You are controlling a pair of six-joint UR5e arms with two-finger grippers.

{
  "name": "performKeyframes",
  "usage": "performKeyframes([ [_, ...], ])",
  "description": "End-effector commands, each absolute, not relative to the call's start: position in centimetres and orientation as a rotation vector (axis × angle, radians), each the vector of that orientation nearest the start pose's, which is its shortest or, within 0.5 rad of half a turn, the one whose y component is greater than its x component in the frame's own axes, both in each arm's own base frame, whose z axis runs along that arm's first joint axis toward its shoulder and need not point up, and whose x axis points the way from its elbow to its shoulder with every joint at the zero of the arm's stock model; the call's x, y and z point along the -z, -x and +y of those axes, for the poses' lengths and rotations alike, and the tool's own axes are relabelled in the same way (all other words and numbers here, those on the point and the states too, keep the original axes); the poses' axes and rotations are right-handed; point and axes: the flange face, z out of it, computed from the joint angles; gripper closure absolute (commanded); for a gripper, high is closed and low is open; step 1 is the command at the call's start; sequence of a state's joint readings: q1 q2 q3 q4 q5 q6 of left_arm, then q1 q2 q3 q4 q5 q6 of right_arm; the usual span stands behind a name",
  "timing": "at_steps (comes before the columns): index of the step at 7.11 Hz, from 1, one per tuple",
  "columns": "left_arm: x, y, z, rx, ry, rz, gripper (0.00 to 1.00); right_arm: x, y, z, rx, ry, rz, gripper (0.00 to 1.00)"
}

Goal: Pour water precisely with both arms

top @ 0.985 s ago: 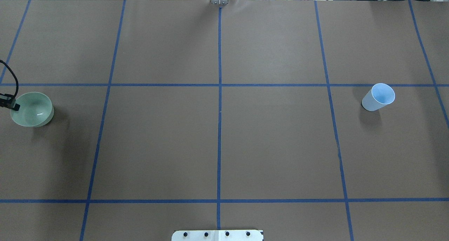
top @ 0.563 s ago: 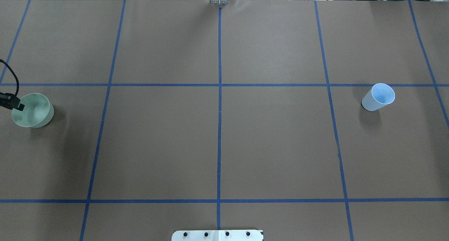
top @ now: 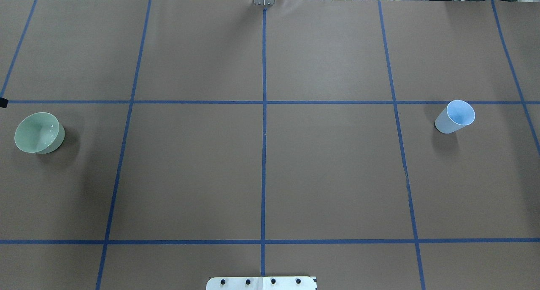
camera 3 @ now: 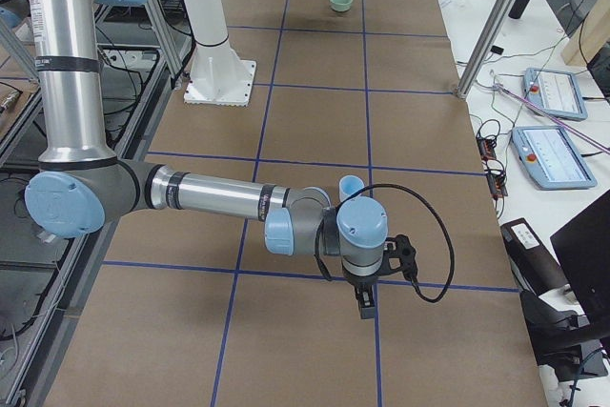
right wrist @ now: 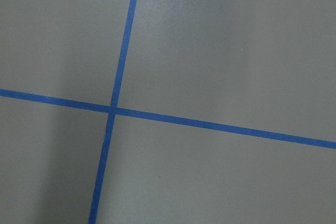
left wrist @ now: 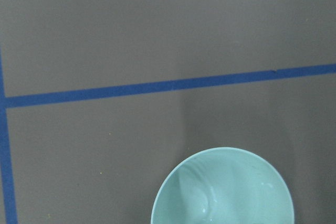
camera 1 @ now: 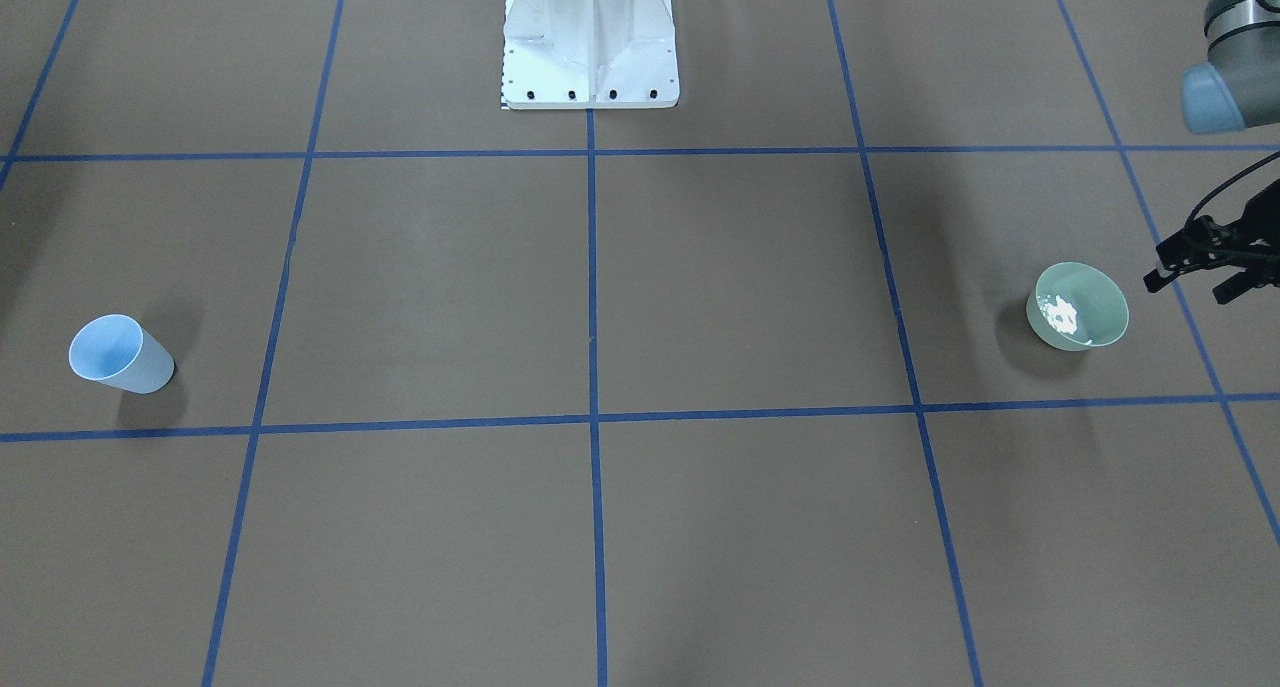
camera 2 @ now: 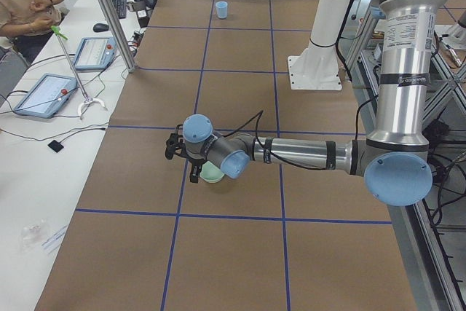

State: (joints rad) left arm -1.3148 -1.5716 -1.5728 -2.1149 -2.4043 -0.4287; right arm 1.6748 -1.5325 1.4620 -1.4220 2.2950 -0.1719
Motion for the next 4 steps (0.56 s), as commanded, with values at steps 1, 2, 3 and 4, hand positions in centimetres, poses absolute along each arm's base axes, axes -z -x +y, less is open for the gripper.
performKeyframes([
  [1, -60.6, -0.9, -51.4, -0.115, -0.239, 0.874, 0.00, -68.2, -12.0, -50.3, 0.094, -0.174, -0.705, 0.00],
  [2, -61.3, 2.7, -51.5, -0.142, -0.234, 0.833, 0.00, -68.2, -12.0, -50.3, 0.094, -0.174, -0.705, 0.00],
  [3, -61.6, 4.5, -51.4, -0.170, -0.225, 0.820, 0.00, -68.2, -12.0, -50.3, 0.094, -0.174, -0.705, 0.00],
  [4, -61.7, 5.0, -51.5, -0.187, -0.210, 0.815, 0.00, -68.1, -12.1, -50.4, 0.095, -0.176, -0.705, 0.00],
])
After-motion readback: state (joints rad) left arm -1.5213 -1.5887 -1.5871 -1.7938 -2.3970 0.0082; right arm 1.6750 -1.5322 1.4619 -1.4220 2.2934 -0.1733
